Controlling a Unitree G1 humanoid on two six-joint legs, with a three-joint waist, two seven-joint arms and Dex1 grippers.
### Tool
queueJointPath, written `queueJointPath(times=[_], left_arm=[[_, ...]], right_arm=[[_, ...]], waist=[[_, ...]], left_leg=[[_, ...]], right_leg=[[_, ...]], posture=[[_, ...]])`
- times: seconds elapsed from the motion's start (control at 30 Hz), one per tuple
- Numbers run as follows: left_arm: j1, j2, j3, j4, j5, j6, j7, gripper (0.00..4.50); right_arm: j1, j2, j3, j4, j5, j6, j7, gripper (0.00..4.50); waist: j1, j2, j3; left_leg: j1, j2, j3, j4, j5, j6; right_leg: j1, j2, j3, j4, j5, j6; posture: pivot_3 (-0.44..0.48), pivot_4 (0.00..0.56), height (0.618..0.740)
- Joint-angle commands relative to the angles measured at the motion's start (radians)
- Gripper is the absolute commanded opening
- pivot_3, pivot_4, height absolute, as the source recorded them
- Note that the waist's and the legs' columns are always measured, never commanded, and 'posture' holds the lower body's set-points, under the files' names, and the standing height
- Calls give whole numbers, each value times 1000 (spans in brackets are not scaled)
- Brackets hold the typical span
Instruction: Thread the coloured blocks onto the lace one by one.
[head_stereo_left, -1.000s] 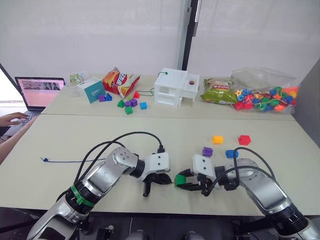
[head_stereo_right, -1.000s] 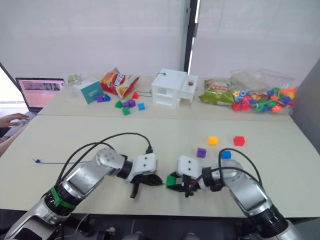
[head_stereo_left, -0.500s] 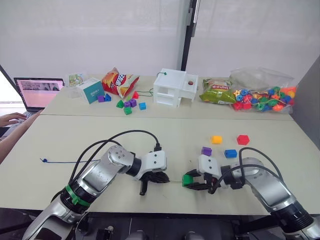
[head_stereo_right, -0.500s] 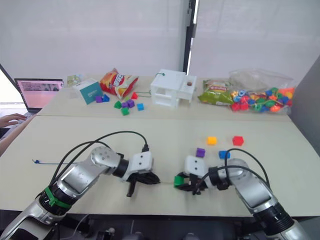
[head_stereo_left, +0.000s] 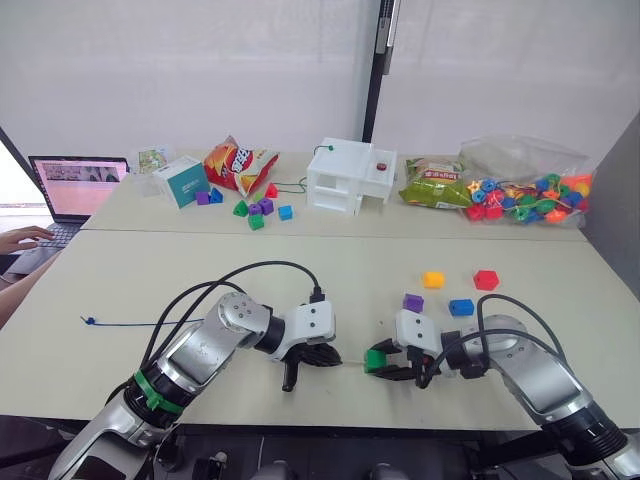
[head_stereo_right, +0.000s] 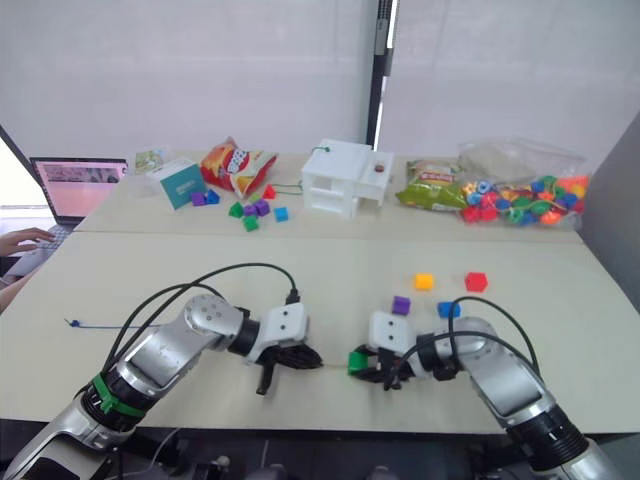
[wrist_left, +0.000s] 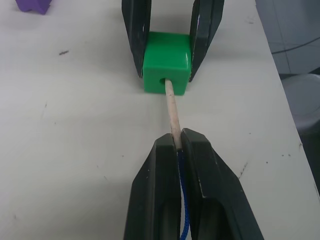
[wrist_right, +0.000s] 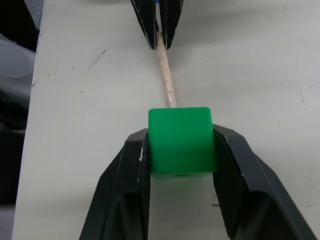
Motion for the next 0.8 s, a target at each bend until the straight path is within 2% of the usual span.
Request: queueJointPath(times=[0.03, 0.13, 0.5, 0.63, 0.77, 0.8], left_arm=[[-25, -28, -3, -19, -5, -9, 6, 0], [-26, -33, -5, -17, -2, -9, 6, 0], [-57, -200, -77, 76, 23, -60, 26, 0], [-70, -267, -63, 117, 11, -76, 43, 0], [-46, -267, -19, 125, -9, -95, 35, 0], [-38, -257, -3, 116, -27, -84, 20, 349]], right_arm=[[26, -11, 40, 17, -30, 34, 2, 1182], [26, -11, 40, 15, -29, 36, 0, 1182], [34, -2, 39, -10, -24, 70, -18, 1182], [38, 0, 38, -14, -24, 74, -23, 1182], [41, 2, 31, -18, -25, 80, -29, 1182], [42, 1, 29, -19, -26, 81, -31, 1182]], waist=[[0, 0, 0], [0, 0, 0], [2, 0, 0], [11, 0, 0], [17, 0, 0], [16, 0, 0]], left_leg=[[0, 0, 0, 0, 0, 0], [0, 0, 0, 0, 0, 0], [0, 0, 0, 0, 0, 0], [1, -1, 0, 0, 0, 0], [6, -2, -3, 1, -1, 1], [6, -2, -4, 1, -1, 1]], right_leg=[[0, 0, 0, 0, 0, 0], [0, 0, 0, 0, 0, 0], [0, 0, 0, 0, 0, 0], [2, -1, -1, -2, 0, 0], [12, -1, -1, -6, 0, 1], [12, -1, -1, -6, 0, 1]], posture=[[0, 150, 740], [0, 150, 740], [0, 150, 740], [0, 150, 740], [0, 150, 740], [0, 150, 740]])
